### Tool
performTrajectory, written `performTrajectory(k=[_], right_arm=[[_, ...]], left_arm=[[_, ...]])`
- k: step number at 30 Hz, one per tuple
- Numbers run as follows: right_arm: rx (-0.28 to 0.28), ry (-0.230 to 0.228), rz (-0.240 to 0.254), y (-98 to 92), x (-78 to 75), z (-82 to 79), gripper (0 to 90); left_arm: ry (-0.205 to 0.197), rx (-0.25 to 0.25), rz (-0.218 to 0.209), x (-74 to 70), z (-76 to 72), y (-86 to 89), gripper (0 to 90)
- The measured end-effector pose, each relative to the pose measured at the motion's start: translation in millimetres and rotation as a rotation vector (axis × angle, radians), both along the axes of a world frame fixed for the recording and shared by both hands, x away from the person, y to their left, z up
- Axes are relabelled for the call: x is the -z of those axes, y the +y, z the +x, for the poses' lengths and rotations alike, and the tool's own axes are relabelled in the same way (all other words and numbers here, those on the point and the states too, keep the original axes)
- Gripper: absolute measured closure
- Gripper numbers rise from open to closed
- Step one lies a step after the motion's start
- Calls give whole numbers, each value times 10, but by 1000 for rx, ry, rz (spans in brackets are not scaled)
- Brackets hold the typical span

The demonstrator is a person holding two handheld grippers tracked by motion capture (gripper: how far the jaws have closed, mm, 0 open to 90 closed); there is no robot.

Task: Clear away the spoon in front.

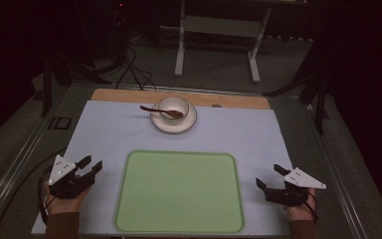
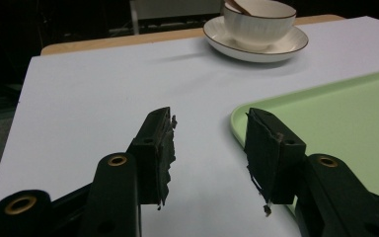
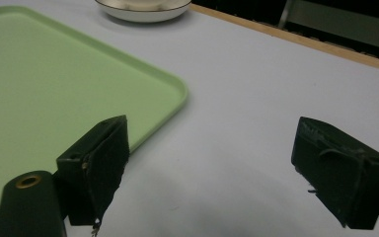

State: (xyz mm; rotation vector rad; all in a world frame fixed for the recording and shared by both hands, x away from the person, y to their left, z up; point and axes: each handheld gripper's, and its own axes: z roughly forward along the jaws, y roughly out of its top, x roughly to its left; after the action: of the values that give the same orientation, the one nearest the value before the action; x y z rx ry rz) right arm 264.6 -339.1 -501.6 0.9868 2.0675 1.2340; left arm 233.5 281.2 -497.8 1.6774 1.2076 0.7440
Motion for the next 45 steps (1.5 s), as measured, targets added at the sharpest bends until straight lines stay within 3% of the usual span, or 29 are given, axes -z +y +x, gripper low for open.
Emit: performTrajectory(k=[7, 21, 29, 45], right_arm=[[-8, -14, 9, 5, -9, -25, 147], [-15, -15, 9, 4, -11, -39, 141], [-6, -12, 4, 2, -10, -50, 139], [-2, -9, 7, -5, -9, -52, 139]], left_arm=[[10, -15, -23, 6, 8, 26, 531], [31, -32, -28, -18, 0, 0, 494], [49, -23, -81, -102, 37, -15, 490], [33, -11, -62, -304, 140, -131, 454]])
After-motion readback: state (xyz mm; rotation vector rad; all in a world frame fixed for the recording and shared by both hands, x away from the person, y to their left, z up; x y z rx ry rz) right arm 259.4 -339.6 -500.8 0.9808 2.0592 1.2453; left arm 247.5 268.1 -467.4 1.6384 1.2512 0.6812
